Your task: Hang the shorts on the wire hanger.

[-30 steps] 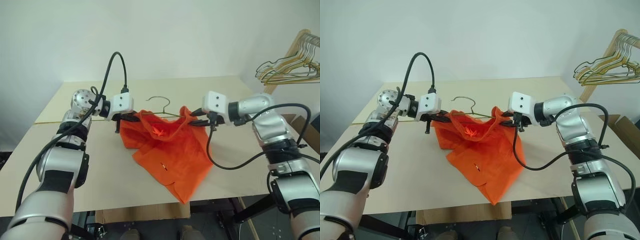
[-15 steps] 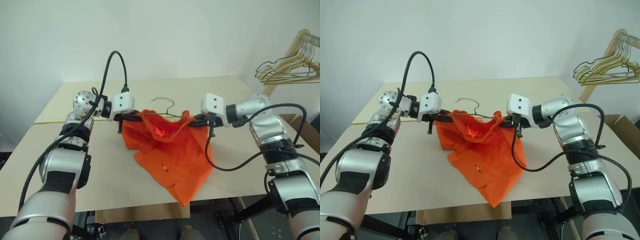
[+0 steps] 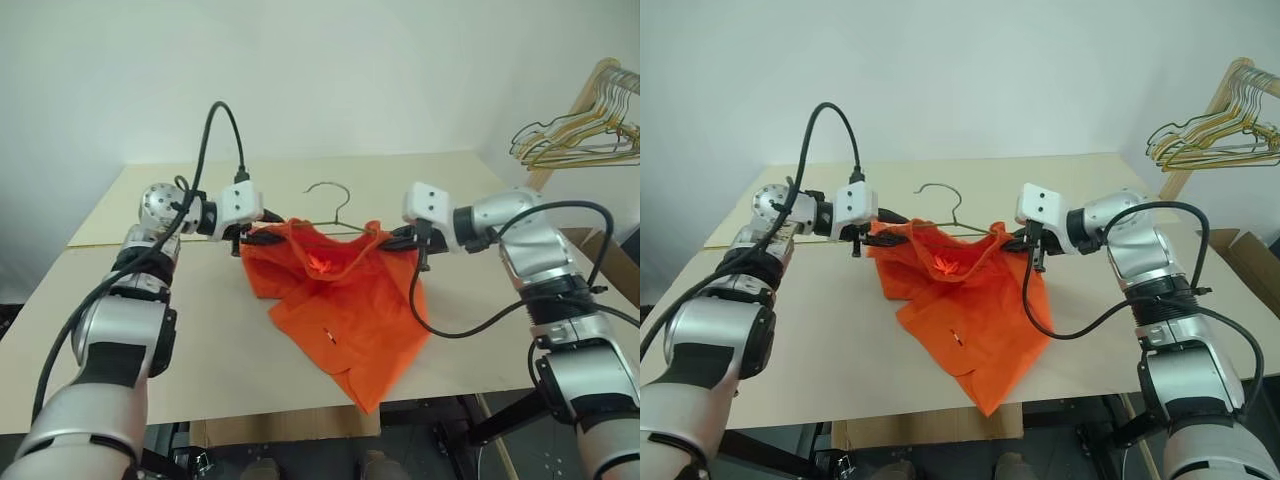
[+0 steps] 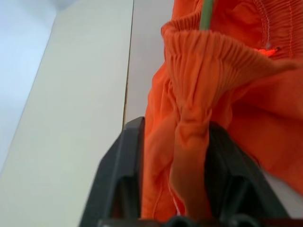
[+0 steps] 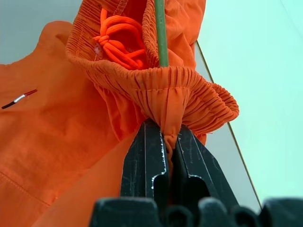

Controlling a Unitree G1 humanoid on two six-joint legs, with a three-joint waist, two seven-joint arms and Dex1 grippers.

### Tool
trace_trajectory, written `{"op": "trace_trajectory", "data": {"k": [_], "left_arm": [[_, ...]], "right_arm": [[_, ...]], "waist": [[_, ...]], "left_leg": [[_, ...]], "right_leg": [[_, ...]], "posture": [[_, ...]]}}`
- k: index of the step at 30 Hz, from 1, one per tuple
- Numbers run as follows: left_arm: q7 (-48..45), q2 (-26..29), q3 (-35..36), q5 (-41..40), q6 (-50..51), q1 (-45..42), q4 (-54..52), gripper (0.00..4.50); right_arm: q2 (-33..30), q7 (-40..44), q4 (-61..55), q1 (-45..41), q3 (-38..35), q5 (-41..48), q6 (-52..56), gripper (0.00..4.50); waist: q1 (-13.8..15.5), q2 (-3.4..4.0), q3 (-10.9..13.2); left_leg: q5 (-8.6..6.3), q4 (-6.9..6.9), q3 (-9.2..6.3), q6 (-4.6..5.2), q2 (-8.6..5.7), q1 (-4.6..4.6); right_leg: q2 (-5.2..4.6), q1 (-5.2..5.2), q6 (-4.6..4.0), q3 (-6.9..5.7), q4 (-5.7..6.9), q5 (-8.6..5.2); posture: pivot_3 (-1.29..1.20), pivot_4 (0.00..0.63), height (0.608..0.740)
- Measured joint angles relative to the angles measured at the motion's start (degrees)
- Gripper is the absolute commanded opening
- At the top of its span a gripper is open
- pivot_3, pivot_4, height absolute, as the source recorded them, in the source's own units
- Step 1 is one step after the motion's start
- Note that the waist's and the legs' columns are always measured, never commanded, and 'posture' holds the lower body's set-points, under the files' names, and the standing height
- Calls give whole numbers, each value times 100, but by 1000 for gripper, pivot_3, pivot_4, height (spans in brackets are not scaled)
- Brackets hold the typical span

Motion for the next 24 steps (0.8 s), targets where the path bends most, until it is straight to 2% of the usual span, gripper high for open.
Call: {"op": "trace_trajectory", "data": {"k": [5, 8, 13, 17, 24], "left_arm": [[190, 214, 163, -5, 39, -40, 153, 4454], [365, 221, 329, -81, 171, -76, 231, 4486], [453, 308, 1050, -711, 914, -385, 313, 4486], [498, 372, 1522, -1167, 1324, -407, 276, 4486], [-62, 306, 1865, -1880, 2058, 90, -855, 4486]], "right_arm": [[-183, 31, -46, 48, -83, 166, 328, 0], [-259, 135, -76, 60, -167, 346, 794, 0], [-635, 366, -73, -55, -344, 819, 2248, 0], [-1021, 286, -221, -97, -483, 958, 2955, 0], [-1333, -303, -740, -44, -704, 1190, 4238, 0]], "waist": [[8, 0, 0], [17, 0, 0], [11, 0, 0], [-10, 1, 0], [-28, 2, 0]], "left_leg": [[0, 1, 0, 0, -1, -1], [0, 2, 0, 0, 0, -3], [0, 3, -2, 0, -1, -8], [0, 2, -2, 0, 1, -8], [0, 4, -1, 0, 2, -8]], "right_leg": [[-1, 1, 0, -1, -1, 0], [-2, 1, 0, -3, -1, 0], [-5, -3, 1, -7, -2, 0], [-3, -7, 0, -7, 0, -1], [-4, -7, 0, -7, 5, 0]], "posture": [[-19, 0, 740], [-23, 0, 740], [-39, 0, 740], [-44, 0, 740], [-41, 0, 740]]}}
